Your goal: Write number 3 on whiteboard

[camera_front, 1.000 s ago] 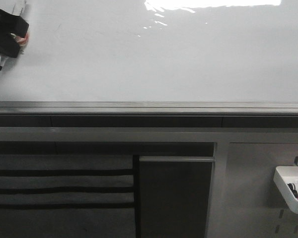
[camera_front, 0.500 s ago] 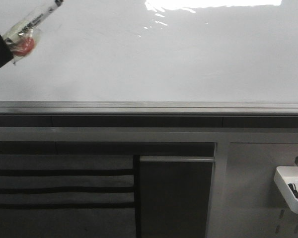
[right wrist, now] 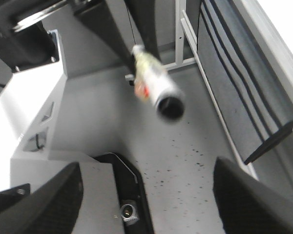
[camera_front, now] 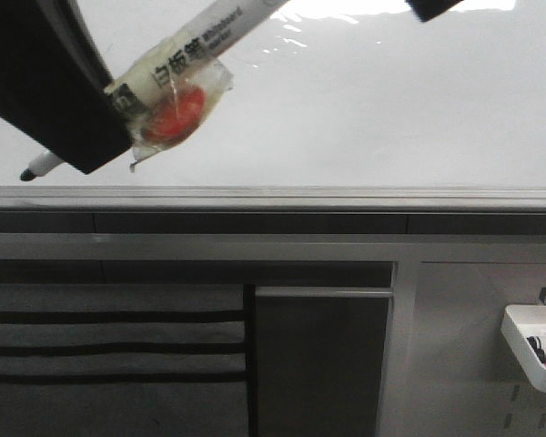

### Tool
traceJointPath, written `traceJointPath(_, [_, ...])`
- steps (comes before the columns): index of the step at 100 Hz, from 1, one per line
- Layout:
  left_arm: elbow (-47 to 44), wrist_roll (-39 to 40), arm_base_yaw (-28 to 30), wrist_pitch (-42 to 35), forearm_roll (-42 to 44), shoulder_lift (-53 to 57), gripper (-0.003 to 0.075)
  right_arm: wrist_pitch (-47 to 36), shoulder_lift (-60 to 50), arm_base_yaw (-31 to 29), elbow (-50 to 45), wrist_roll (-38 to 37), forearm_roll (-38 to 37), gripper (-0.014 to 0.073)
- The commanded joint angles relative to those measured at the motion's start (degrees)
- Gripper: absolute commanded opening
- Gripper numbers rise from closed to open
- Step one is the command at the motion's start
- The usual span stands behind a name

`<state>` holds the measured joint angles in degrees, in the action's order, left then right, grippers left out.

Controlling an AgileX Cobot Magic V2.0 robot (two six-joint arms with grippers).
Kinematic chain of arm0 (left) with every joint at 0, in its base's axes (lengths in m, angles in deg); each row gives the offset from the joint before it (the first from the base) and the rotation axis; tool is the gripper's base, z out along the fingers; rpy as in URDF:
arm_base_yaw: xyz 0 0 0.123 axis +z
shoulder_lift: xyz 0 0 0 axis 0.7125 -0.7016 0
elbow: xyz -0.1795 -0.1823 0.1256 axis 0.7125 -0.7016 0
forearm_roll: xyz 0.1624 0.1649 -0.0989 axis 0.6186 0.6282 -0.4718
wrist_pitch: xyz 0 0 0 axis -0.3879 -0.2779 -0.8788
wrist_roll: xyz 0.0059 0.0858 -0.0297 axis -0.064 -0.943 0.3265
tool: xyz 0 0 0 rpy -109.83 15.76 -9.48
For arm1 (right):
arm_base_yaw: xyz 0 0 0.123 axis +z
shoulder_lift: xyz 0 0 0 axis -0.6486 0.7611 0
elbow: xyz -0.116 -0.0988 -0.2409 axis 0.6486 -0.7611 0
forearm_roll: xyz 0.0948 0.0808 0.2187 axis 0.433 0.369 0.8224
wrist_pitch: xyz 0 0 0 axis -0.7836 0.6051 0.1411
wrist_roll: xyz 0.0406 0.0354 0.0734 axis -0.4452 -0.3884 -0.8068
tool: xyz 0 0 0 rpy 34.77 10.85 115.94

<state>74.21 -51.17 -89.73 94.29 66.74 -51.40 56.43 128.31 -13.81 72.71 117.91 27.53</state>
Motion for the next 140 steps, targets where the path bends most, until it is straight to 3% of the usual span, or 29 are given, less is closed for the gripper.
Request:
traceJointPath(1, [1.98,-0.48,-2.27,-2.24,-1.83,1.53,-0.0018,-4.82,1.47,4.04,2.92,1.61,0.04,0.0498])
traceJointPath(15, [1.98,-0.48,-3.3,-2.99,-1.72,1.53,-0.0018,-7.34,5.04,9.07,4.53,2.07,-0.15,0.0498])
traceJointPath(33, [1.98,-0.48,-3.3,-2.99,-1.62,1.53,-0.0018,-8.21,8.27,10.09,5.64,2.07,-0.15,0.0484])
traceJointPath(73, [1.98,-0.48,-3.3,-3.11,-1.62,1.53,-0.0018,-8.2,9.42,10.44,6.25,2.07,0.09,0.0263])
traceJointPath(106, [1.98,-0.48,-3.3,-3.11,-1.39,1.53,-0.0018,-7.98,9.42,10.44,6.25,2.07,0.09,0.0029])
traceJointPath(121, [1.98,-0.48,-3.3,-3.25,-1.39,1.53,-0.0017,-7.74,9.42,10.44,6.25,2.07,0.09,-0.0033])
traceJointPath(131, [1.98,-0.48,-3.3,-3.26,-1.24,1.53,0.0045,-7.74,9.42,10.44,6.25,2.07,0.09,-0.004])
traceJointPath(140, [1.98,-0.48,-3.3,-3.88,-0.98,1.53,0.0196,-7.74,9.42,10.44,6.25,2.07,0.09,-0.0039])
